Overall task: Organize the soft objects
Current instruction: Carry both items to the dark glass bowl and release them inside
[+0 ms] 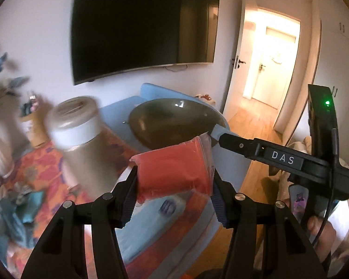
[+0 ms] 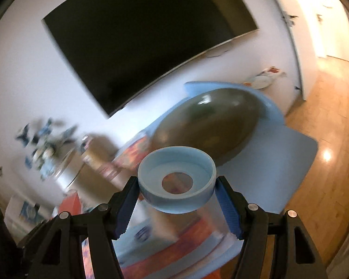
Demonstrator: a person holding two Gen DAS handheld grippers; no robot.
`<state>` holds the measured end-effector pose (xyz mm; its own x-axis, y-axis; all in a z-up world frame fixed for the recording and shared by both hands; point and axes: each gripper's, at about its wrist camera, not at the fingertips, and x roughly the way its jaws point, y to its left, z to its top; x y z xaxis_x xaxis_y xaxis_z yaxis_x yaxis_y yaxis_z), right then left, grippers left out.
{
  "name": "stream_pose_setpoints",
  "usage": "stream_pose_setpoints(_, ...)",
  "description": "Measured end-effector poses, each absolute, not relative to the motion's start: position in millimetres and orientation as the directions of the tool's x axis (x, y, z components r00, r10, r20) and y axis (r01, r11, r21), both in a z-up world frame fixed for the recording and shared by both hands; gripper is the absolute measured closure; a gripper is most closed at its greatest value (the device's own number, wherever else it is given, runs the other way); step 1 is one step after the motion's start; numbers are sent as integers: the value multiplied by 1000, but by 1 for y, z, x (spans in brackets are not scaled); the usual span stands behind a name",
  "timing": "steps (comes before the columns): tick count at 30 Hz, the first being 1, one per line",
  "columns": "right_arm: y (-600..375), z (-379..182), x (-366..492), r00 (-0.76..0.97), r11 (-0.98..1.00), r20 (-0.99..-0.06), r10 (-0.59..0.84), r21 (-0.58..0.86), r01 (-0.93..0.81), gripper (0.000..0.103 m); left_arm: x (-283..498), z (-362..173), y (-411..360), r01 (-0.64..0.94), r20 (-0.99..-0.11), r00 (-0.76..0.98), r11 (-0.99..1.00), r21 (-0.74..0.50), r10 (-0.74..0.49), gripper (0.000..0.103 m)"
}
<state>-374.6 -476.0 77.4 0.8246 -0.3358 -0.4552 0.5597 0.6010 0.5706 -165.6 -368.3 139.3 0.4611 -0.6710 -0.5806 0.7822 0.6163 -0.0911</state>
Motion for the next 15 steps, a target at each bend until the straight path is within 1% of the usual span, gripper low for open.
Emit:
stream_pose_setpoints(2, -497, 77, -374, 813, 581, -460, -357, 572, 579, 37, -153, 139, -393, 776, -590, 453, 621, -108, -668, 50)
stream_pose_setpoints(8, -563, 65, -357, 757, 481, -536, -373, 586, 652, 37, -113, 130, -450, 730, -632, 439, 663, -163, -639, 50)
stream_pose_setpoints(11, -587, 61, -346, 735, 464, -570, -367, 572, 676, 37, -100, 121, -477, 728, -652, 436, 669, -150, -620, 50)
stream_pose_setpoints(12, -594, 60, -342, 735, 462, -576, -358, 575, 675, 37, -97, 117, -486, 729, -657, 442, 672, -134, -611, 48)
stream_pose_setpoints(13, -601, 59, -338, 739, 460, -576, -348, 582, 670, 34, -96, 116, -490, 729, -658, 448, 673, -122, -605, 45)
stream_pose_setpoints(14, -607, 58, -335, 746, 463, -578, -331, 589, 662, 29, -92, 114, -498, 731, -658, 455, 673, -109, -600, 40)
stream_pose_setpoints(15, -609, 57, -333, 751, 468, -580, -315, 594, 654, 28, -90, 111, -505, 739, -658, 454, 667, -98, -600, 27)
